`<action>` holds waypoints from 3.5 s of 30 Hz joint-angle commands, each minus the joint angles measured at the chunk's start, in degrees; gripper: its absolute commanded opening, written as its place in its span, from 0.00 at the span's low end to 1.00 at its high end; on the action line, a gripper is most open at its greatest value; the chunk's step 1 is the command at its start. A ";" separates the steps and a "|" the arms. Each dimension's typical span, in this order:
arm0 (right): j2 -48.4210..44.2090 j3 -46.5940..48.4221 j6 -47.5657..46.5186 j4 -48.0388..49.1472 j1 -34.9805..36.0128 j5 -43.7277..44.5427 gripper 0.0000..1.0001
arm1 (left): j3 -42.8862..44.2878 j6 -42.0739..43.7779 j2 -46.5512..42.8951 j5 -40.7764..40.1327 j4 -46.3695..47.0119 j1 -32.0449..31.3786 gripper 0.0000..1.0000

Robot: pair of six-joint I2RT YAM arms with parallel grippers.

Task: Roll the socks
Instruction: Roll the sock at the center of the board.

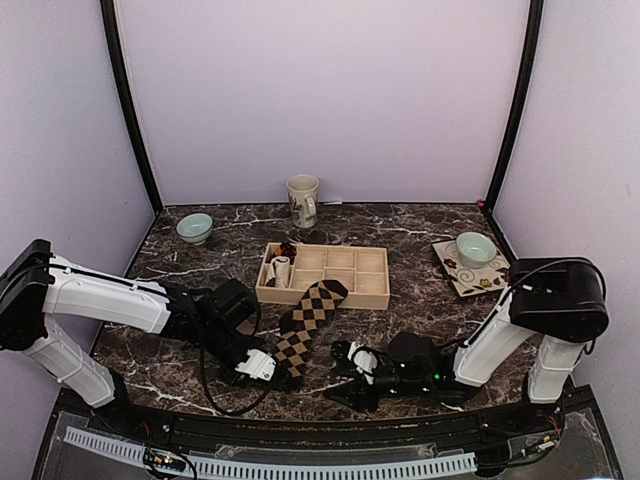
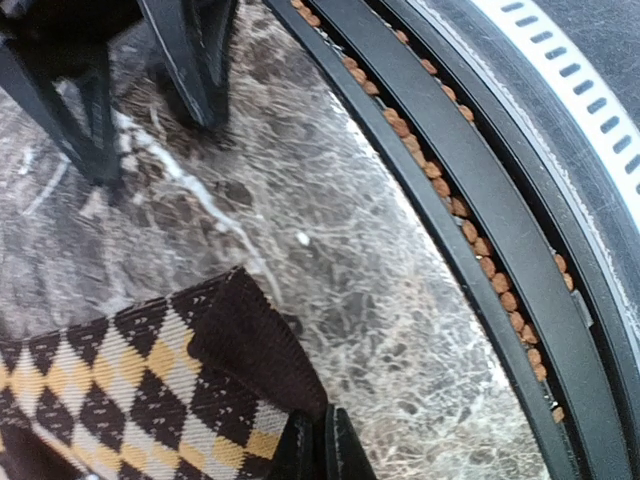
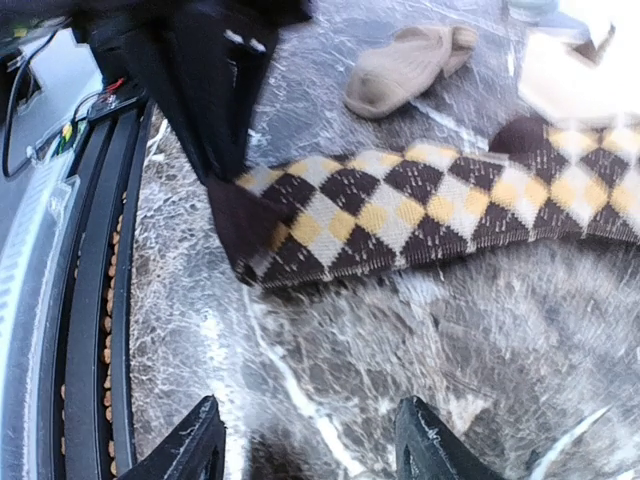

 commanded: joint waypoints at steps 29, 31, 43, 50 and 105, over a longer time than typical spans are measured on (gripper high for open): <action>9.18 14.28 -39.33 -6.56 12.82 21.39 0.48 | 12.95 5.33 14.47 5.99 -10.58 0.37 0.00; 10.25 14.80 -39.48 -6.63 12.76 21.31 0.47 | 13.03 5.50 14.39 6.08 -10.62 0.54 0.00; 12.35 12.88 -33.02 -6.42 11.60 20.17 0.26 | 12.65 5.88 13.40 6.67 -11.96 1.52 0.00; 13.59 12.83 -31.87 -5.67 11.16 20.75 0.27 | 13.82 5.88 14.02 8.65 -13.34 1.52 0.00; 12.08 16.77 0.93 -27.69 4.86 -1.55 0.00 | -6.14 -4.73 -10.39 -6.54 7.39 4.42 0.35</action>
